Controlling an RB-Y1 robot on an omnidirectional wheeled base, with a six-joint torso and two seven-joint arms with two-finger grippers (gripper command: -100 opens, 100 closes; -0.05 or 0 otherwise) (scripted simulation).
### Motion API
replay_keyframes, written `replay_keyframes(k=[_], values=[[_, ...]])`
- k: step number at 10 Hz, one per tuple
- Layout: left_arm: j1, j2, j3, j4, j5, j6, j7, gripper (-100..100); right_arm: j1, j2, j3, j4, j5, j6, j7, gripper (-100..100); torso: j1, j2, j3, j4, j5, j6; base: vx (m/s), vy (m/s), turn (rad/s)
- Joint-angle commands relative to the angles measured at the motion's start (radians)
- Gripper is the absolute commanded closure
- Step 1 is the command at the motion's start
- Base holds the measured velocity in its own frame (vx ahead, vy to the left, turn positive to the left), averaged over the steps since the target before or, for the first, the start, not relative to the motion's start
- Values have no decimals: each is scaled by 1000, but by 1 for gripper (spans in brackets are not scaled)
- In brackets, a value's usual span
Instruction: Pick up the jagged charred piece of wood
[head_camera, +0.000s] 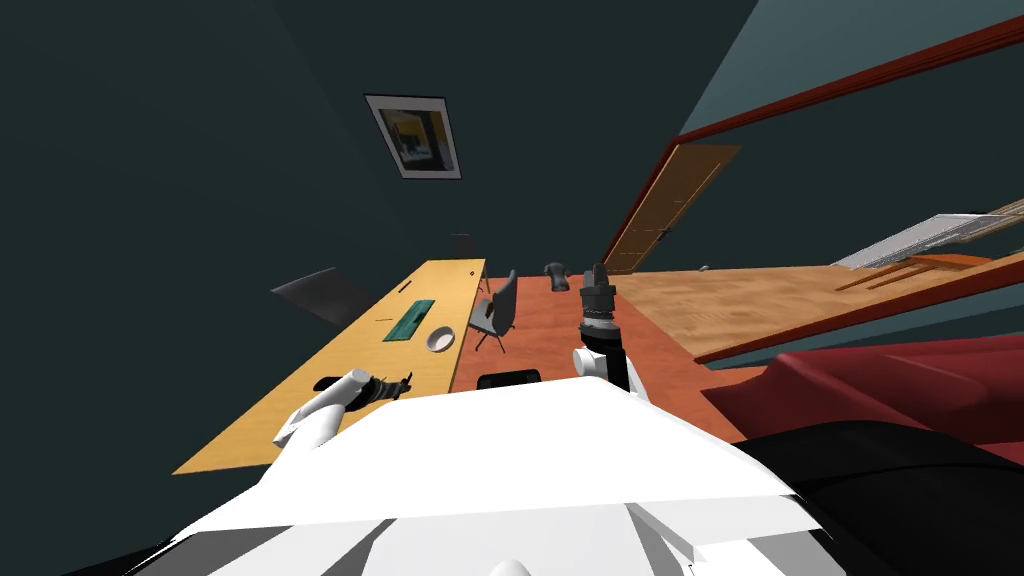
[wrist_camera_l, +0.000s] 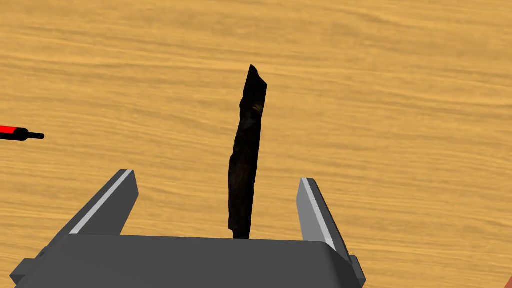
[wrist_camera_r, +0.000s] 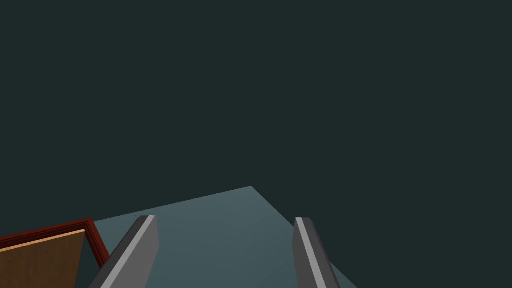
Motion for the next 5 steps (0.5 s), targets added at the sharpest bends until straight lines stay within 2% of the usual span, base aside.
replay_keyframes(k=[1, 2, 3, 4, 5], values=[[0, 0, 4, 2, 1, 0, -28, -100, 0, 0, 0, 0, 0, 0, 0, 0, 0, 0, 0, 0, 0, 0, 47, -12, -7], [1, 3, 31, 28, 7, -8, -69, -100, 0, 0, 0, 0, 0, 0, 0, 0, 1, 4, 2, 1, 0, 0, 81, -21, 174], [1, 3, 31, 28, 7, -8, -96, -100, 0, 0, 0, 0, 0, 0, 0, 0, 1, 4, 2, 1, 0, -1, 92, -27, 134], [1, 6, 57, 54, 14, -15, -124, -100, 0, 0, 0, 0, 0, 0, 0, 0, 1, 4, 2, 1, 0, 0, 130, -48, 240], [1, 6, 57, 54, 14, -15, -153, -100, 0, 0, 0, 0, 0, 0, 0, 0, -1, 2, 1, 0, 0, -1, 124, -54, 103]])
